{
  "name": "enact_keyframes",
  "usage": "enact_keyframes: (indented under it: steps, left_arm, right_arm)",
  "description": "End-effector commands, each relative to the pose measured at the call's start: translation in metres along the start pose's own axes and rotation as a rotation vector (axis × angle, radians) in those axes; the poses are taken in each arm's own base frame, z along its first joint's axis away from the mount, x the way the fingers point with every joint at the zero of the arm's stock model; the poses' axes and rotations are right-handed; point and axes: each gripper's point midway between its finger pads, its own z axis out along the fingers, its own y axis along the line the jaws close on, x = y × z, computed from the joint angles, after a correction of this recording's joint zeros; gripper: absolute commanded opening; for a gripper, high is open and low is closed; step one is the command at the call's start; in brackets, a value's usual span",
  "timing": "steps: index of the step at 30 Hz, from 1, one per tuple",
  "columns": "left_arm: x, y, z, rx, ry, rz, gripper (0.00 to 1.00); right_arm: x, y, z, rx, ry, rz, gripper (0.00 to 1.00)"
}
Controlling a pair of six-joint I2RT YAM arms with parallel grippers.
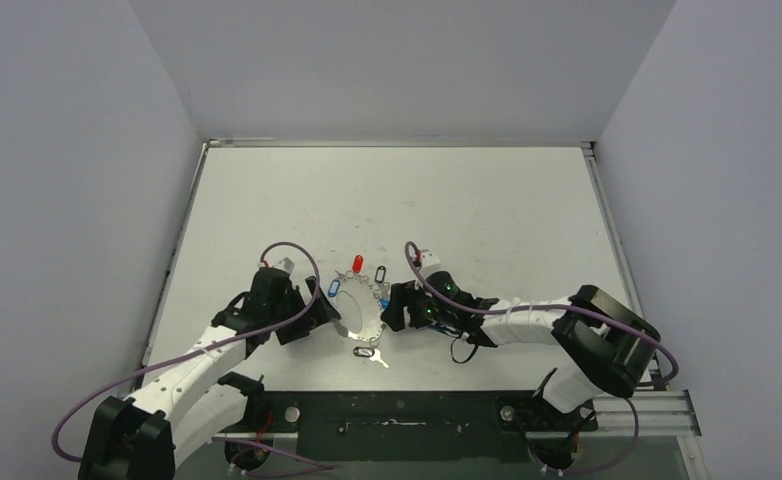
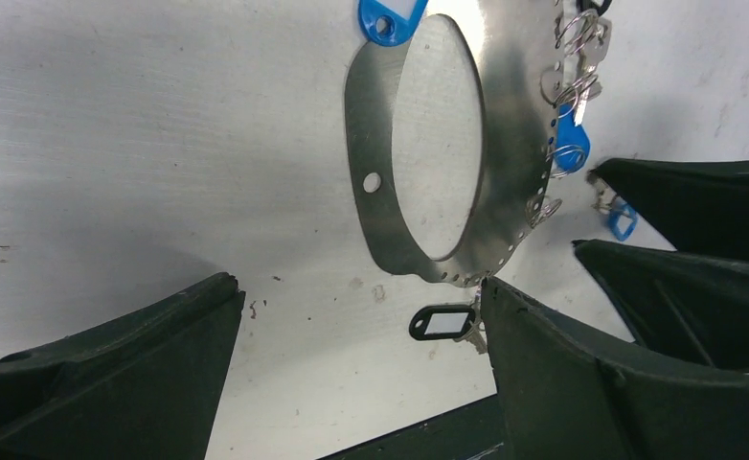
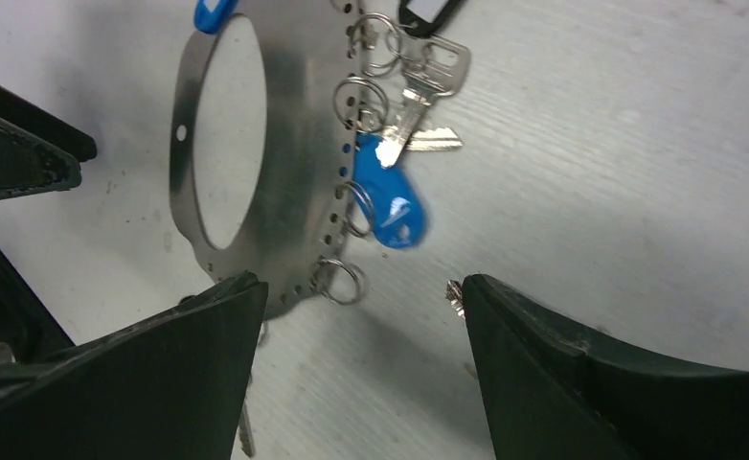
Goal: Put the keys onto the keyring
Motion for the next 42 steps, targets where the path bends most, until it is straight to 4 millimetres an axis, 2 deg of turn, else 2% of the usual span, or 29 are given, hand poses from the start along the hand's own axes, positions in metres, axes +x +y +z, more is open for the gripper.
enact_keyframes:
  steps: [1,7,9,12,18,23,27,31,35,37,39,42]
  left_arm:
    - [-0.014,-0.015,-0.006,0.093,-0.038,-0.061,0.93]
    - [-0.018,-0.014,-0.012,0.098,-0.040,-0.071,0.89]
    - [-0.018,-0.015,-0.014,0.101,-0.039,-0.067,0.89]
    - [-0.020,-0.015,-0.016,0.094,-0.043,-0.055,0.87]
    - [-0.021,-0.014,-0.015,0.075,-0.032,-0.047,0.86]
    - [-0.022,-0.014,-0.012,0.061,-0.010,-0.018,0.83]
    - [-0.023,-0.020,-0.012,0.079,0.006,0.026,0.80]
    - [-0.023,-0.028,-0.013,0.105,0.006,0.051,0.76]
    - [-0.022,-0.034,-0.016,0.126,0.003,0.066,0.74]
    - [-0.021,-0.037,-0.017,0.136,-0.001,0.072,0.73]
    - [-0.021,-0.041,-0.019,0.148,-0.007,0.081,0.72]
    - [-0.022,-0.045,-0.023,0.160,-0.021,0.093,0.72]
  right_arm:
    - [-0.007,0.043,0.018,-0.129,0.008,0.068,0.73]
    - [0.008,0.087,0.032,-0.228,0.055,0.097,0.52]
    - [0.007,0.094,0.033,-0.243,0.054,0.105,0.48]
    - [0.002,0.085,0.031,-0.187,0.024,0.093,0.48]
    - [0.000,0.049,0.018,-0.048,0.033,0.055,0.63]
    - [0.003,0.022,0.004,-0.013,0.029,0.098,0.66]
    - [0.017,-0.001,-0.004,0.024,0.063,0.122,0.65]
    - [0.030,-0.017,-0.012,0.064,0.110,0.086,0.52]
    - [0.028,-0.007,-0.020,0.037,0.119,-0.003,0.40]
    - [0.020,0.003,-0.023,0.025,0.111,-0.053,0.39]
    - [0.014,0.016,-0.027,0.023,0.103,-0.119,0.42]
    - [0.005,0.029,-0.030,0.047,0.091,-0.199,0.53]
